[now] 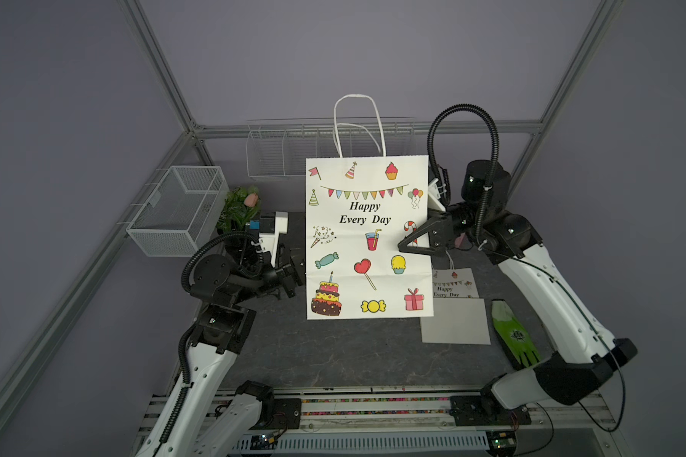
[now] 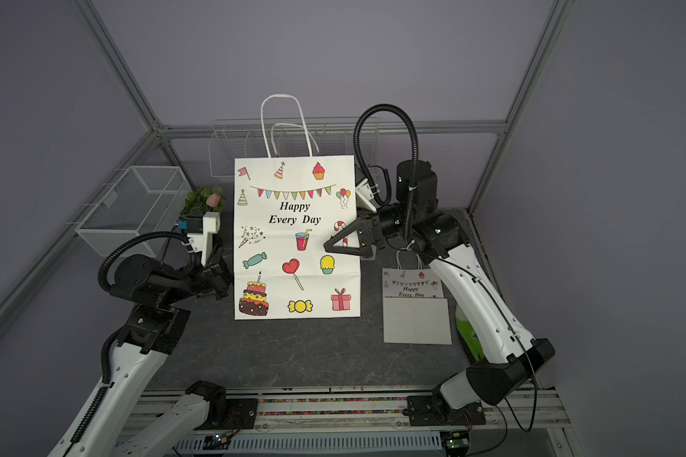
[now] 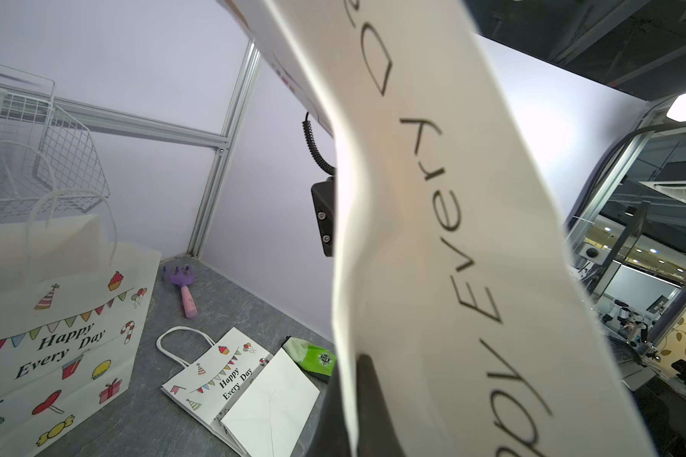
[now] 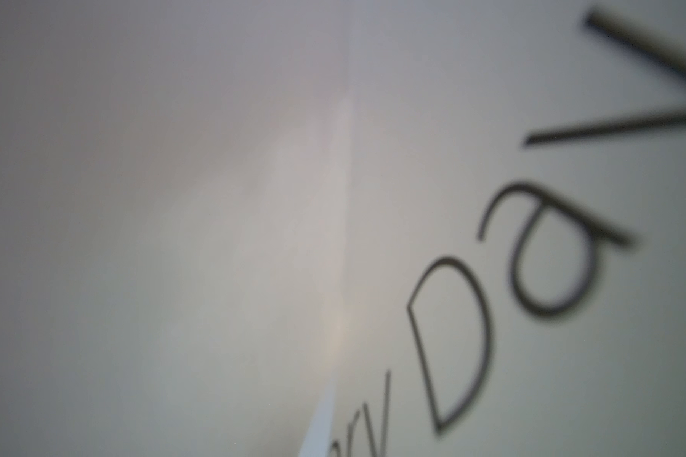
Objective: Put away the paper bag
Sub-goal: Press the paper bag.
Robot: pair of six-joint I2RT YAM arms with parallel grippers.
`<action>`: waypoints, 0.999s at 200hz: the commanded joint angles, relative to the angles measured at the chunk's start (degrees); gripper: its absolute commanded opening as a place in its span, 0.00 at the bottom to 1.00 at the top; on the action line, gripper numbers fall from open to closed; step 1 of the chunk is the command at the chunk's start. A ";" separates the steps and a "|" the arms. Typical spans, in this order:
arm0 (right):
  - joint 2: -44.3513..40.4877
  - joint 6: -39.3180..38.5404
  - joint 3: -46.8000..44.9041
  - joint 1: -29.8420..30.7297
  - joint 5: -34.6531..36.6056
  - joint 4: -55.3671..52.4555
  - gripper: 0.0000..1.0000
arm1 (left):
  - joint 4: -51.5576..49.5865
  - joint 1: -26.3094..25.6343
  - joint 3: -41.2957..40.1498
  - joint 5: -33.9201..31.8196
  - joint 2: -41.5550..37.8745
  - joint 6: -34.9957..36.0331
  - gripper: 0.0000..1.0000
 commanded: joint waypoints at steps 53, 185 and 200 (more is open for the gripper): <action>-5.10 -6.98 -0.27 -1.05 12.15 -12.56 0.98 | -5.61 -0.22 2.18 -2.62 1.09 3.63 0.00; -7.27 -14.24 -3.31 -0.19 23.19 -20.46 0.39 | -3.89 -2.08 2.08 -0.04 1.11 2.51 0.14; -7.60 -13.62 -3.54 -0.14 23.50 -19.64 0.34 | -4.05 -2.26 2.07 0.46 1.21 2.65 0.18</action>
